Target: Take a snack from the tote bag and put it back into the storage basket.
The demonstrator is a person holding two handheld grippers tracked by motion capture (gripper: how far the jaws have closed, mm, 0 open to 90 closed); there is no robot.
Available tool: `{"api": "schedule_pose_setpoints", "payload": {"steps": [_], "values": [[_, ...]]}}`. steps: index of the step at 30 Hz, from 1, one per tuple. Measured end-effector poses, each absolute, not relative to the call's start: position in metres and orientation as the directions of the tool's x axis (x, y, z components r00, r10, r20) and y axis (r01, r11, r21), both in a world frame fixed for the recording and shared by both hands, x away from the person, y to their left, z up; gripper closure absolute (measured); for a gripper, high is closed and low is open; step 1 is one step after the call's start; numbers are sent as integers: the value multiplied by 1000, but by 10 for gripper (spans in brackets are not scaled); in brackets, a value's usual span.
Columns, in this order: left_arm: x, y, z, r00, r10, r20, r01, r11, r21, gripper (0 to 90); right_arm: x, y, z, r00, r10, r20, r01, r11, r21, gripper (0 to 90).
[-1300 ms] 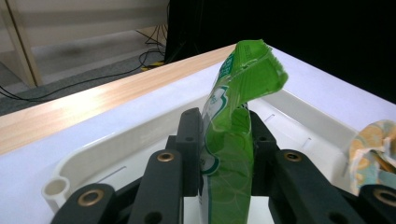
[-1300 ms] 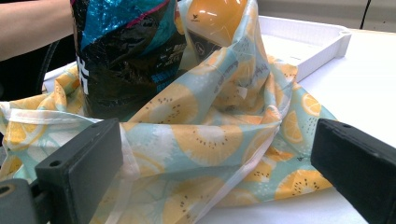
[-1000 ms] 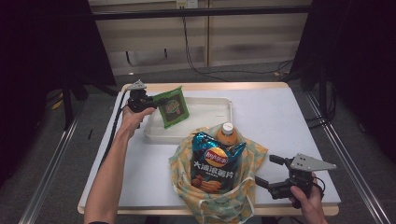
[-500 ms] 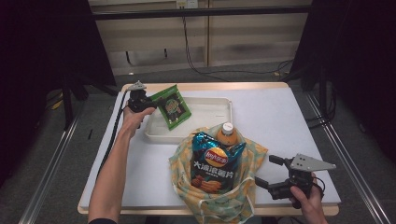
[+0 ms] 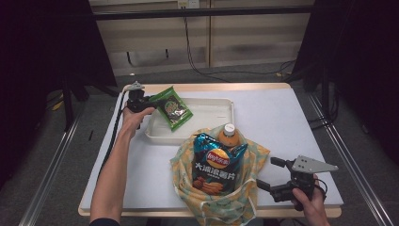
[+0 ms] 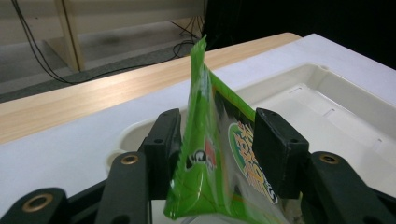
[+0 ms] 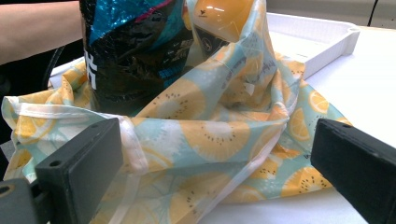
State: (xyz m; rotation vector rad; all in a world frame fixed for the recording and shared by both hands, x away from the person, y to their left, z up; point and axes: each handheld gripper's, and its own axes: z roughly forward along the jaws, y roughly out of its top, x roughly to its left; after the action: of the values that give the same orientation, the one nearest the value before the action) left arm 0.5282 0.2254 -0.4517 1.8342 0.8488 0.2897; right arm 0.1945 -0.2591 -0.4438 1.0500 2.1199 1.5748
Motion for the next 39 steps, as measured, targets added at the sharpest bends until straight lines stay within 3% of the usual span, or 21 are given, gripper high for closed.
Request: {"api": "schedule_pose_setpoints", "payload": {"steps": [5,15,17,26,39], "values": [[528,231,-449,690,696,-199,438,-182,881,388,194,-259,-444,-691,700,183,376,132,917,19],[518,237,-433,683,707,-183,404,-157,901,368,194,-260,-444,-690,700,185,377,130,917,19],[514,238,-428,689,705,-168,391,-166,905,425,194,-260,-444,-689,702,183,376,130,917,19],[488,226,-421,763,602,-236,407,-165,898,900,194,-259,-443,-690,702,180,376,134,917,19],[470,178,-444,818,523,-239,460,-345,818,900,194,-259,-443,-689,705,170,371,142,918,20]]}}
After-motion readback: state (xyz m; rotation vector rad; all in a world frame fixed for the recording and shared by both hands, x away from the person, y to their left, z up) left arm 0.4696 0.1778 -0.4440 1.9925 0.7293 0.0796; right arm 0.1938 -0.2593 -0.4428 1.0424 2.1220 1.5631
